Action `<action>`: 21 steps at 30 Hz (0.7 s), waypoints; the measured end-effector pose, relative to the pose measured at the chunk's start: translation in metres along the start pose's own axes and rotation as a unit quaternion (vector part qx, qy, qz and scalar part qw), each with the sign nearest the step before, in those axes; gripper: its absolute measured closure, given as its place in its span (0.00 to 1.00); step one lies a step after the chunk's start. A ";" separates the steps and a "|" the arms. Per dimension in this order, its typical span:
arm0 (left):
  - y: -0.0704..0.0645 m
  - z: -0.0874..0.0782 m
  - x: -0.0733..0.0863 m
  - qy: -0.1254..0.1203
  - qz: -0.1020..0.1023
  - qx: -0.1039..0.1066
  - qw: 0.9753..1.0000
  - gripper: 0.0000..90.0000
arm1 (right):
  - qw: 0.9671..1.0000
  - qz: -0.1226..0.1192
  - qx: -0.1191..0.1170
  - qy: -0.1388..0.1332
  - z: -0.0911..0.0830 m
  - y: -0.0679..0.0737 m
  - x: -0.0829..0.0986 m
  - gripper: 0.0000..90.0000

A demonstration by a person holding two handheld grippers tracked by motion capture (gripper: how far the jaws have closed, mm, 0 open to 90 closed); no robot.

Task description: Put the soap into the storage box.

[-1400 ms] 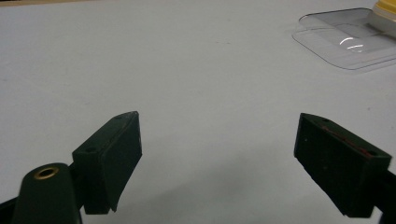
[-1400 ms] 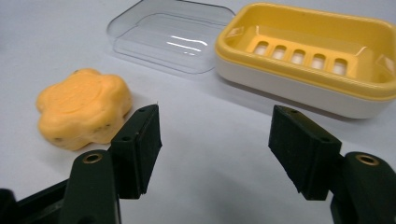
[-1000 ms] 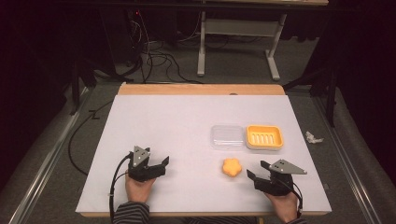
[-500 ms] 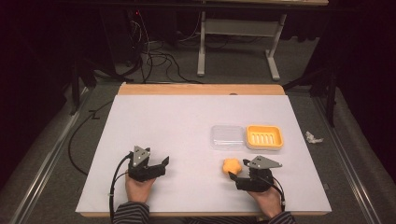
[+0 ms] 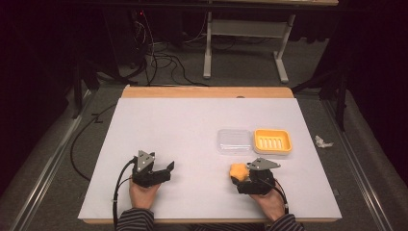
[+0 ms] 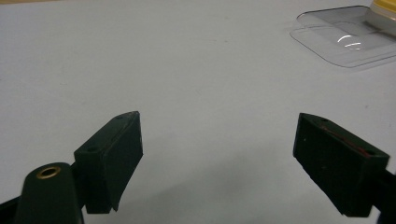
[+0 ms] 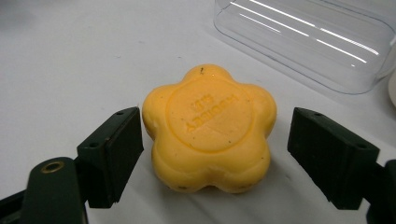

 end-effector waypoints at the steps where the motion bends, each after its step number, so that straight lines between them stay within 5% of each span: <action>1: 0.000 0.000 0.000 0.001 0.002 0.000 1.000 0.18 | 1.000 -0.002 0.000 0.001 0.001 0.000 -0.001 0.20; 11: 0.000 0.000 0.000 0.001 -0.001 -0.001 1.000 0.20 | 0.999 -0.016 0.012 0.033 0.015 0.004 -0.003 0.19; 21: 0.000 0.000 0.000 0.002 -0.002 0.000 1.000 0.21 | 0.999 -0.016 0.011 0.026 0.016 0.004 -0.004 0.28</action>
Point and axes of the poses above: each handheld gripper's, and its own axes: z roughly forward along the jaws, x roughly out of its underside, y roughly to its left, the point moved 8 cm from there along z, roughly forward along the jaws, and after that the axes turned 6 degrees about y, right-handed, at the moved point
